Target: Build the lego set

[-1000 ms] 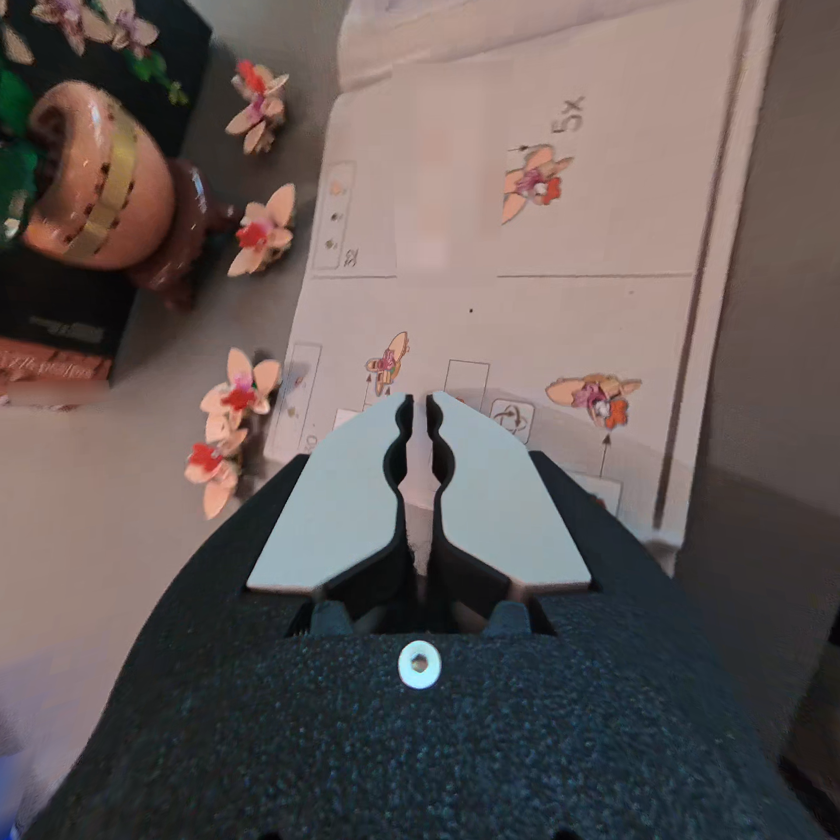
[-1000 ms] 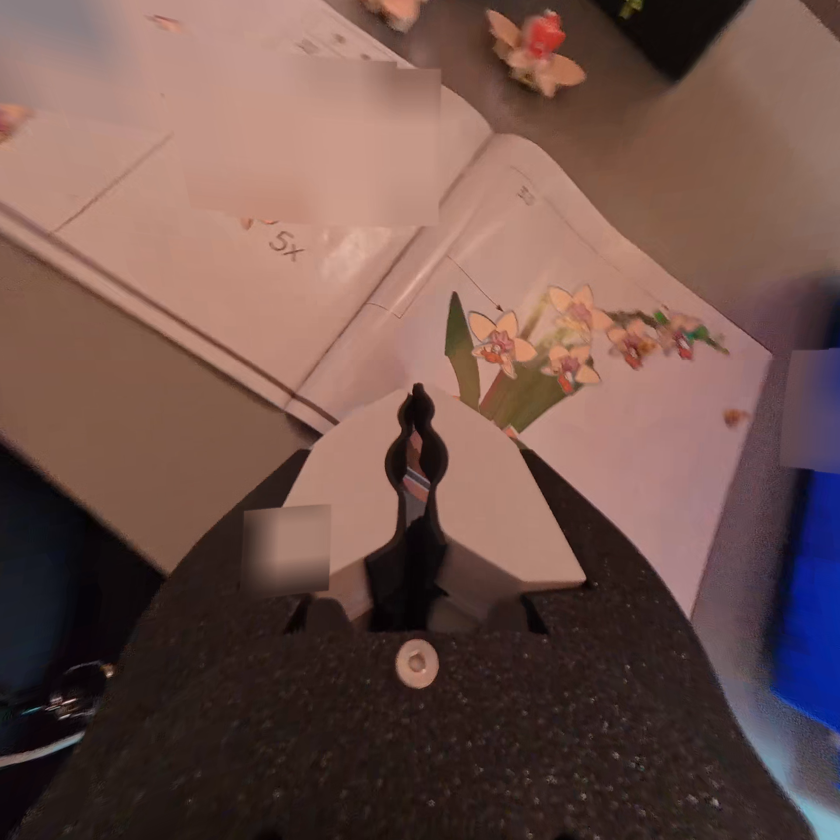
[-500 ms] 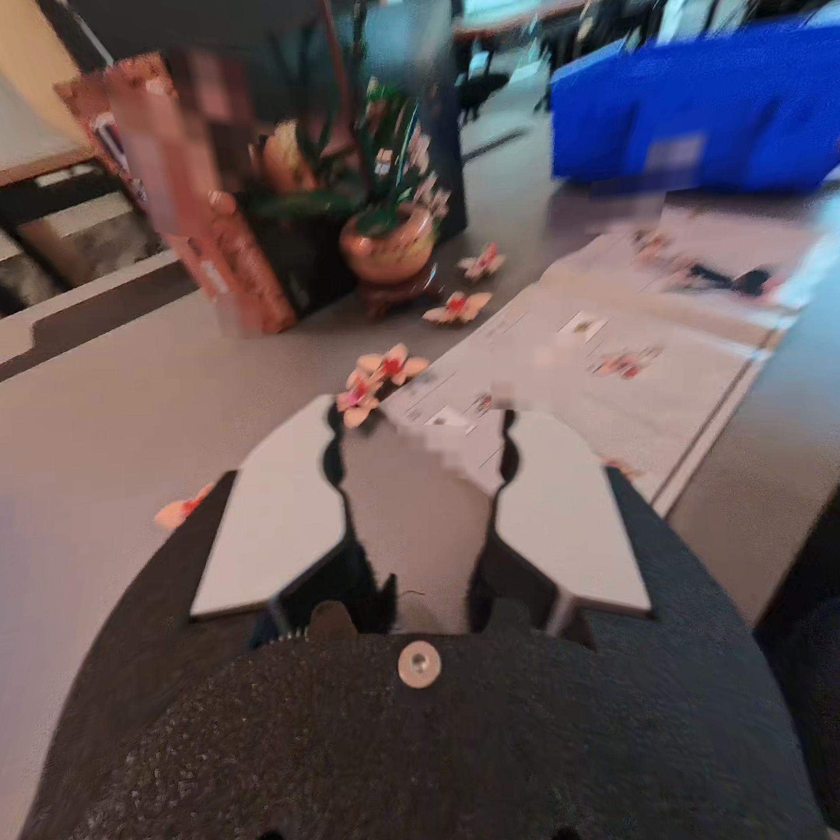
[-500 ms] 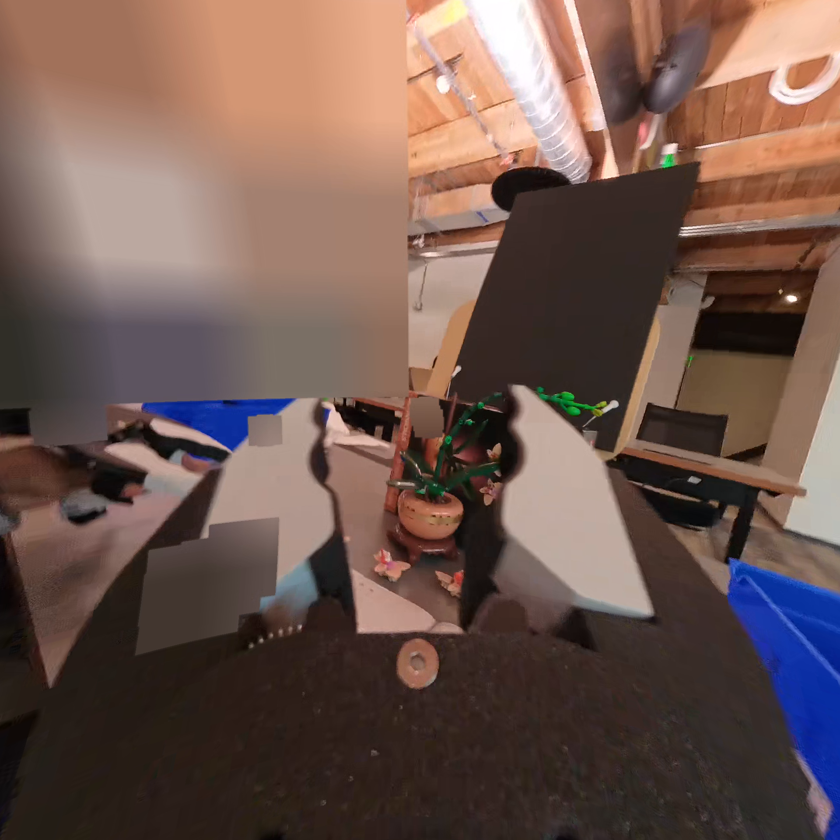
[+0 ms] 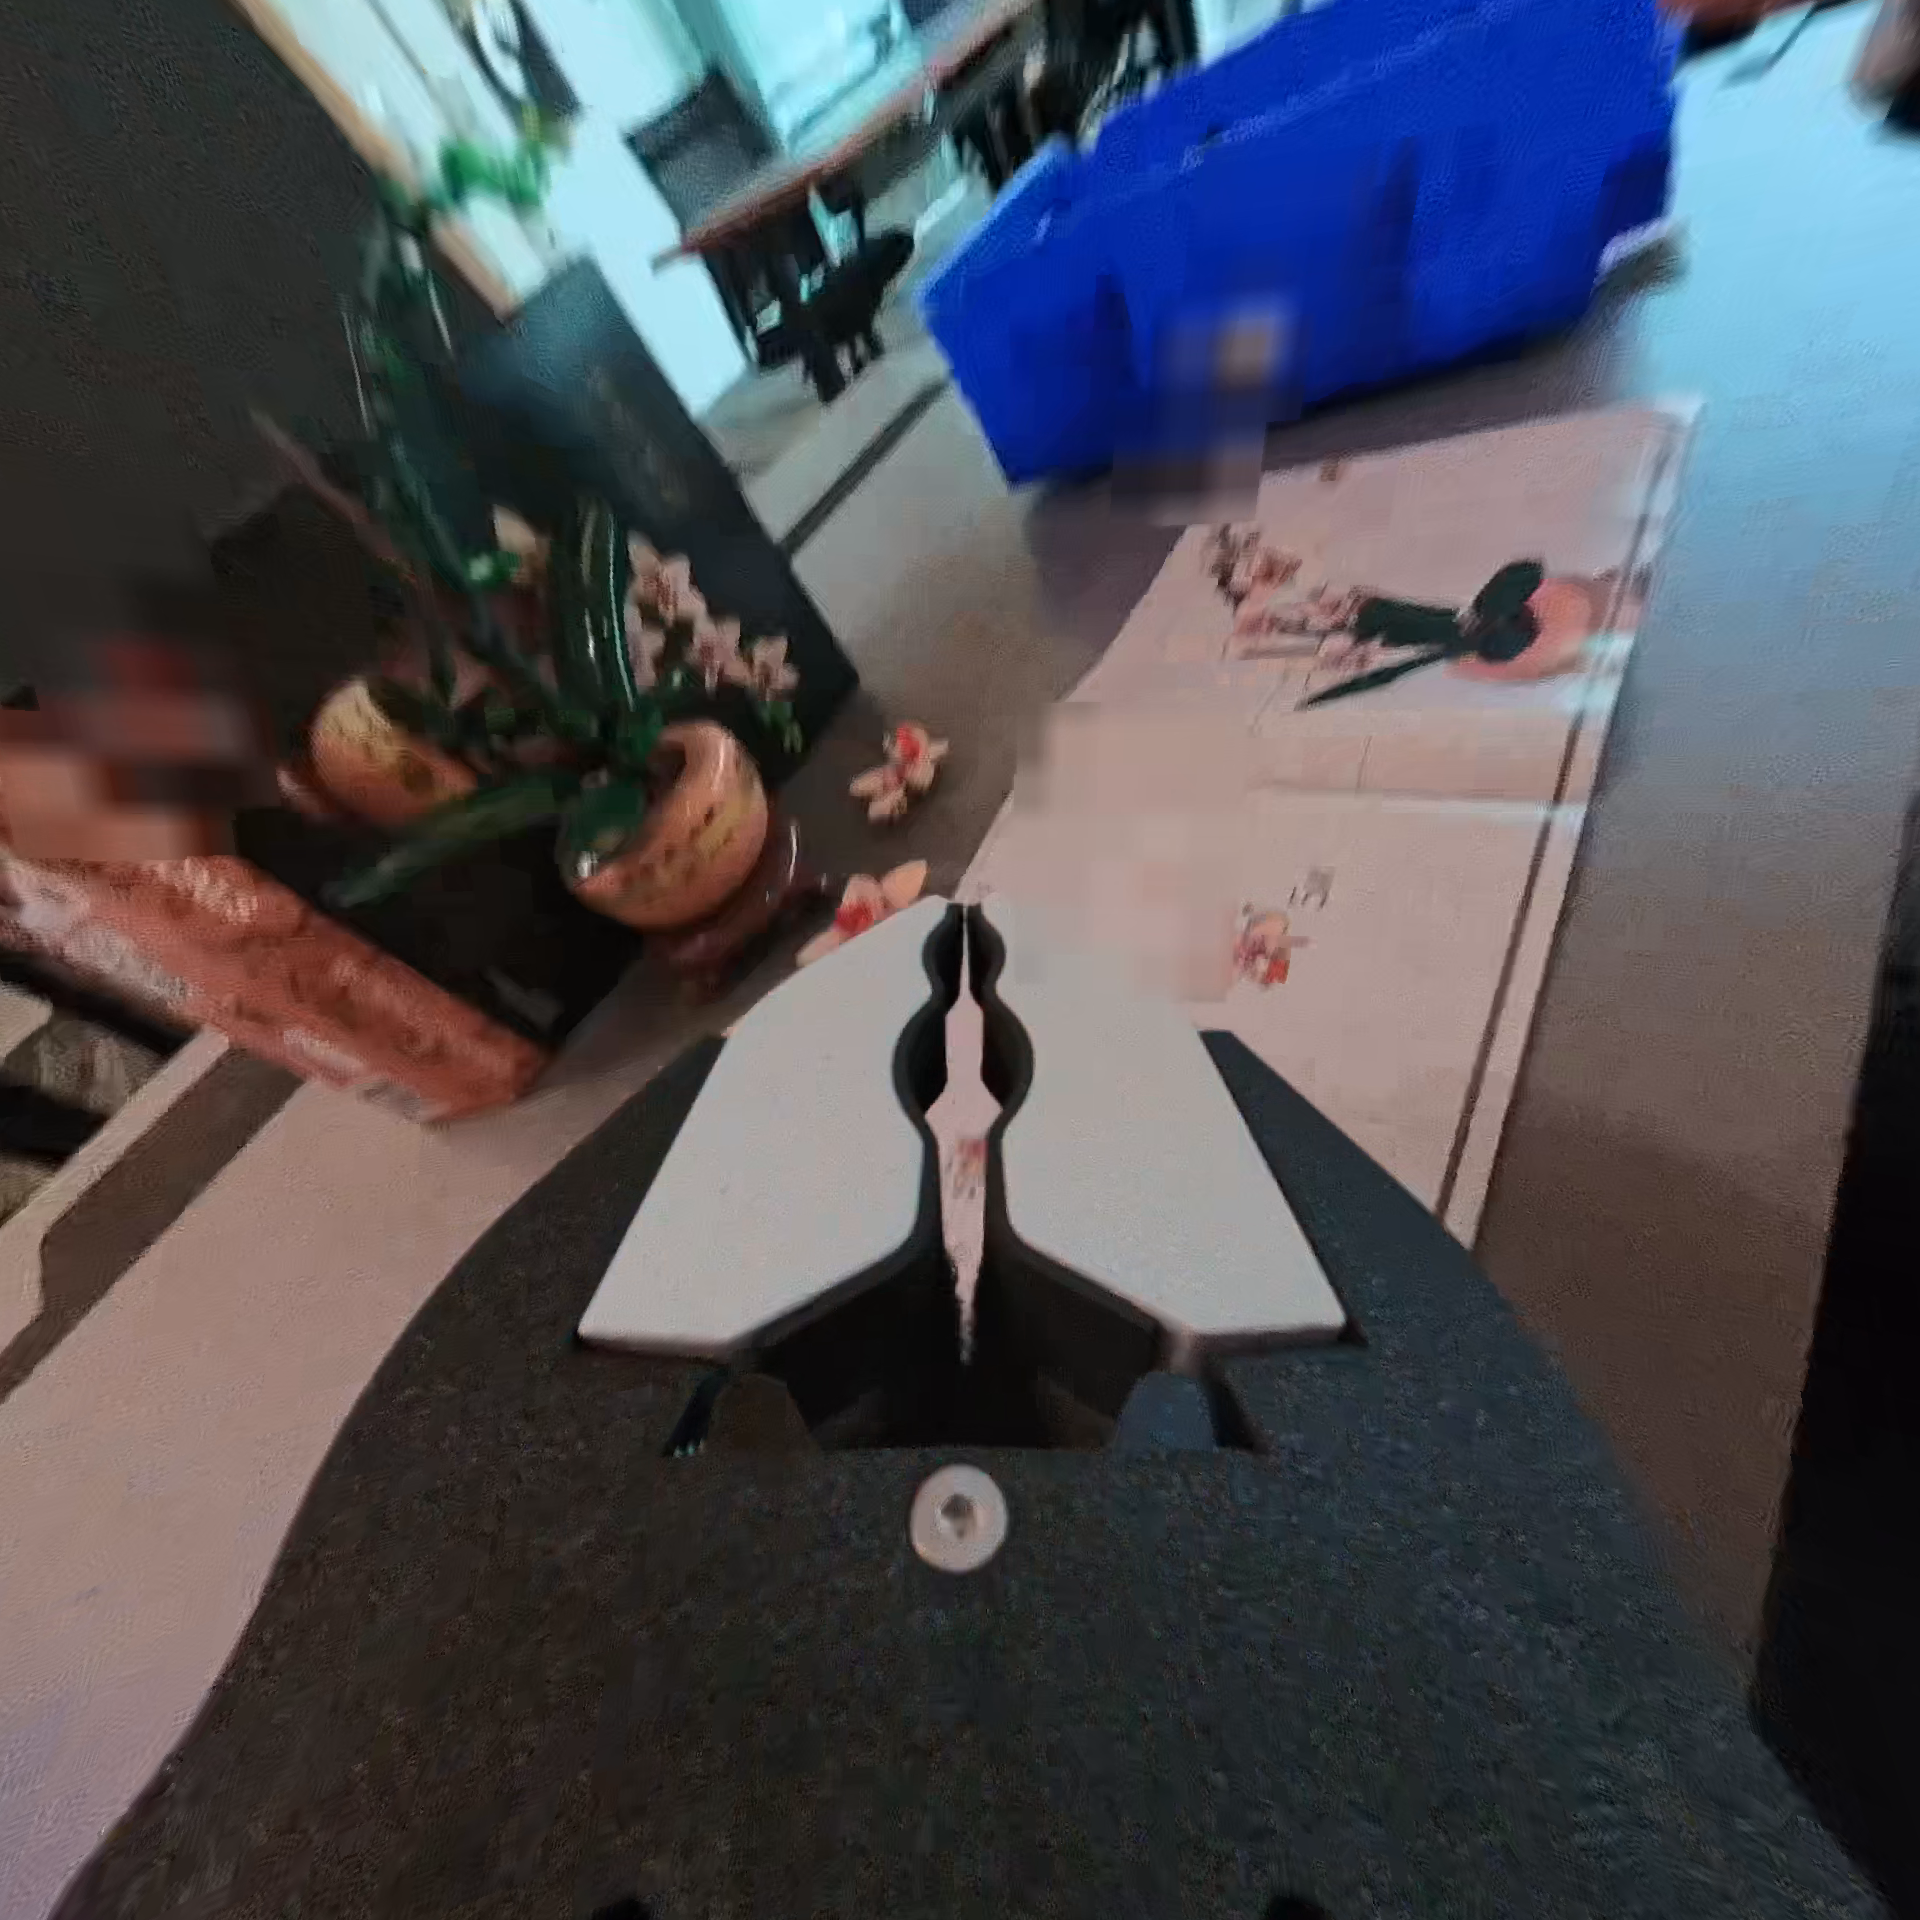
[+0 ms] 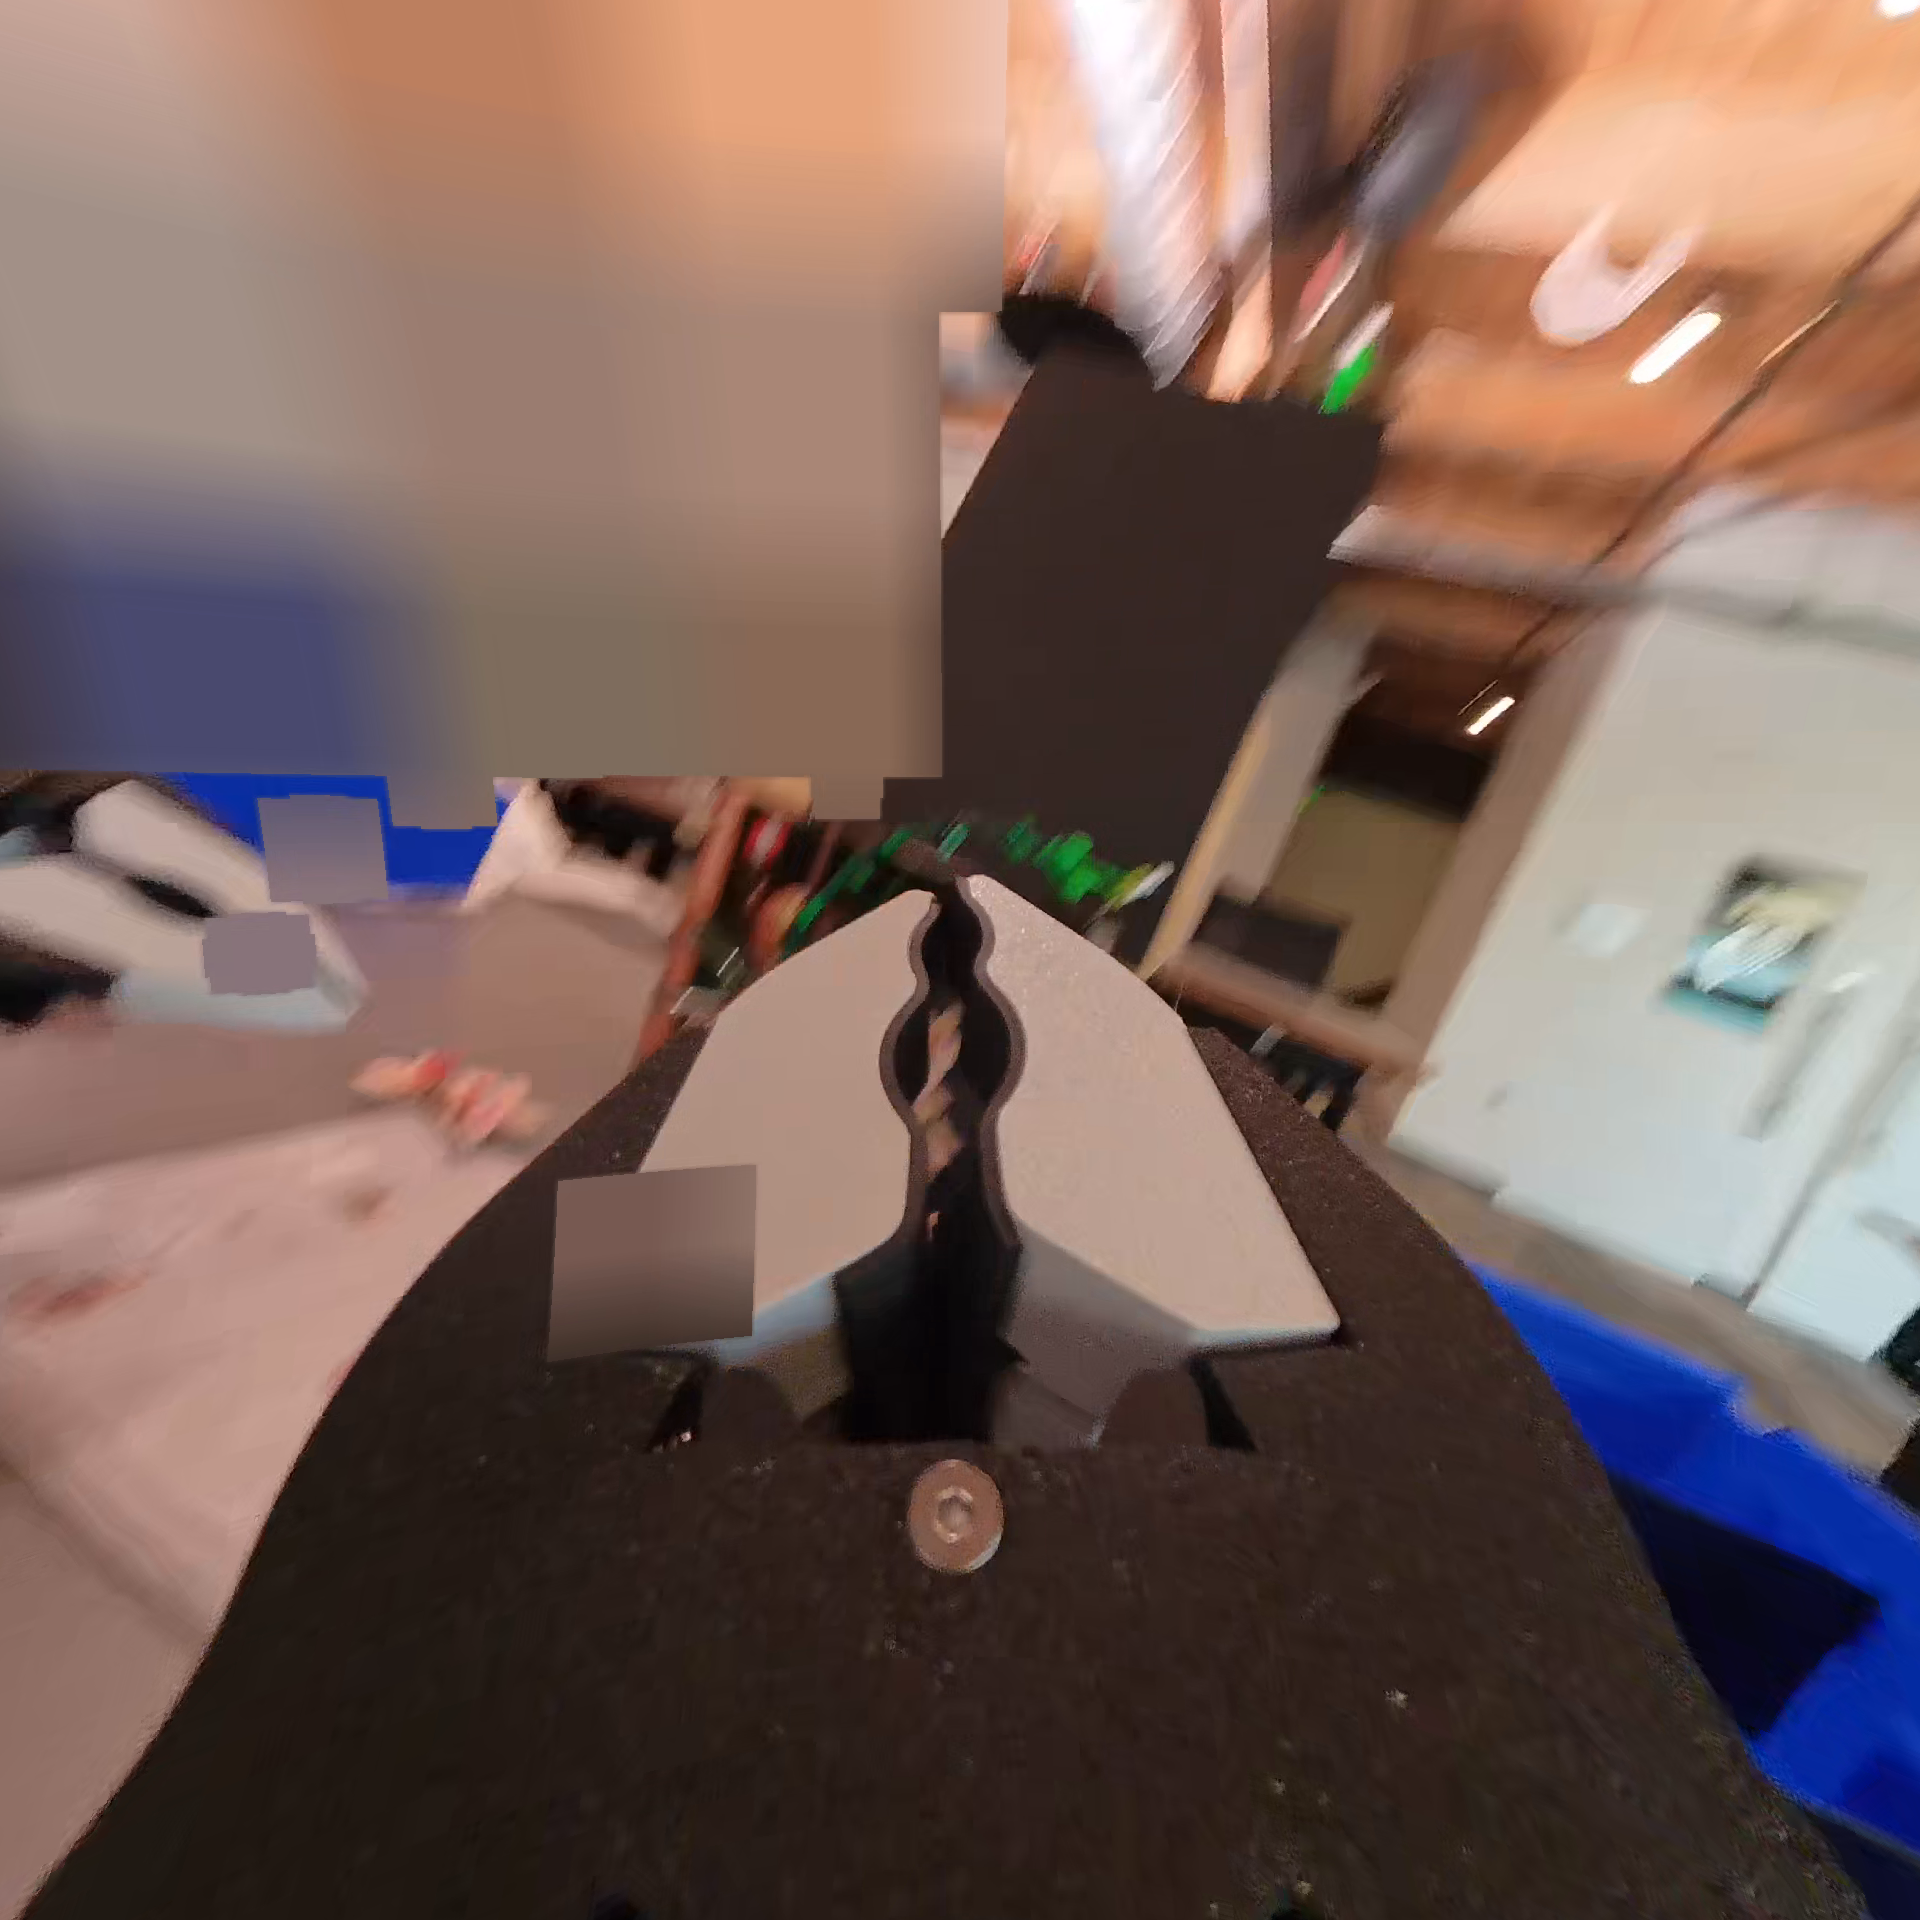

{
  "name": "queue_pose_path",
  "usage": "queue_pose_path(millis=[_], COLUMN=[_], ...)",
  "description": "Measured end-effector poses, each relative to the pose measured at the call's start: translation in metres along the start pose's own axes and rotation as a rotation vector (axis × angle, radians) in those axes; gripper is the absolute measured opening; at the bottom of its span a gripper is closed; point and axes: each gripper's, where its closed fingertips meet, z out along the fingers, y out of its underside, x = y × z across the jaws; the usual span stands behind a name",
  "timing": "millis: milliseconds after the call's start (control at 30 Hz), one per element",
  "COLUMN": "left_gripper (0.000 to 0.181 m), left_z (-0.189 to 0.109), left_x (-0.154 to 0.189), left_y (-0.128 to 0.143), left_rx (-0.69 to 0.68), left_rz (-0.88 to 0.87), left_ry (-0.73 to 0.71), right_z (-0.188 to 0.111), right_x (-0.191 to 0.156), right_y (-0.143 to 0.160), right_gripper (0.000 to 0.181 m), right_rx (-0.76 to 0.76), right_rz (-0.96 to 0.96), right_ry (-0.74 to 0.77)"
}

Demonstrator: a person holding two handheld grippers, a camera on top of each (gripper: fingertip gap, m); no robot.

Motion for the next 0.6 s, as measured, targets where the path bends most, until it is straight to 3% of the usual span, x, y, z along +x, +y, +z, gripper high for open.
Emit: queue_pose_path(millis=[33,67,133,167,233,267,300,400,467,533,600], left_gripper=[0.0,0.0,0.0,0.0,0.004,0.005,0.005,0.008,0.013,0.012,0.013], left_z=[0.003,0.009,0.027,0.036,0.045,0.048,0.051,0.06,0.068,0.078,0.09], left_x=[0.007,0.019,0.048,0.048,0.047,0.044,0.039,0.025,0.016,0.005,-0.003], left_y=[-0.016,-0.021,-0.01,-0.008,-0.017,-0.024,-0.03,-0.041,-0.046,-0.051,-0.05], left_rx=[0.068,0.054,-0.077,-0.085,-0.023,0.008,0.036,0.076,0.092,0.108,0.078], left_rz=[-0.006,-0.047,-0.085,-0.067,0.028,0.056,0.067,0.055,0.03,0.026,0.042], left_ry=[0.036,0.118,0.292,0.268,0.215,0.183,0.142,0.085,0.071,0.039,0.013], right_z=[-0.008,-0.013,-0.013,-0.017,-0.028,-0.037,-0.044,-0.068,-0.079,-0.081,-0.096], right_x=[0.014,0.024,0.03,0.037,0.063,0.081,0.098,0.132,0.135,0.128,0.117], right_y=[-0.015,-0.016,0.025,0.034,0.018,0.011,0.019,0.083,0.112,0.131,0.167], right_gripper=[0.0,0.0,0.0,0.0,0.003,0.024,0.032,0.077,0.08,0.065,0.058], right_rx=[0.121,0.14,-0.119,-0.178,-0.047,0.002,-0.069,-0.479,-0.601,-0.644,-0.869], right_rz=[-0.006,0.035,0.143,0.138,0.024,-0.028,-0.057,-0.016,0.029,0.001,-0.033], right_ry=[0.063,0.081,-0.007,-0.006,0.122,0.213,0.254,0.232,0.158,0.052,-0.054])
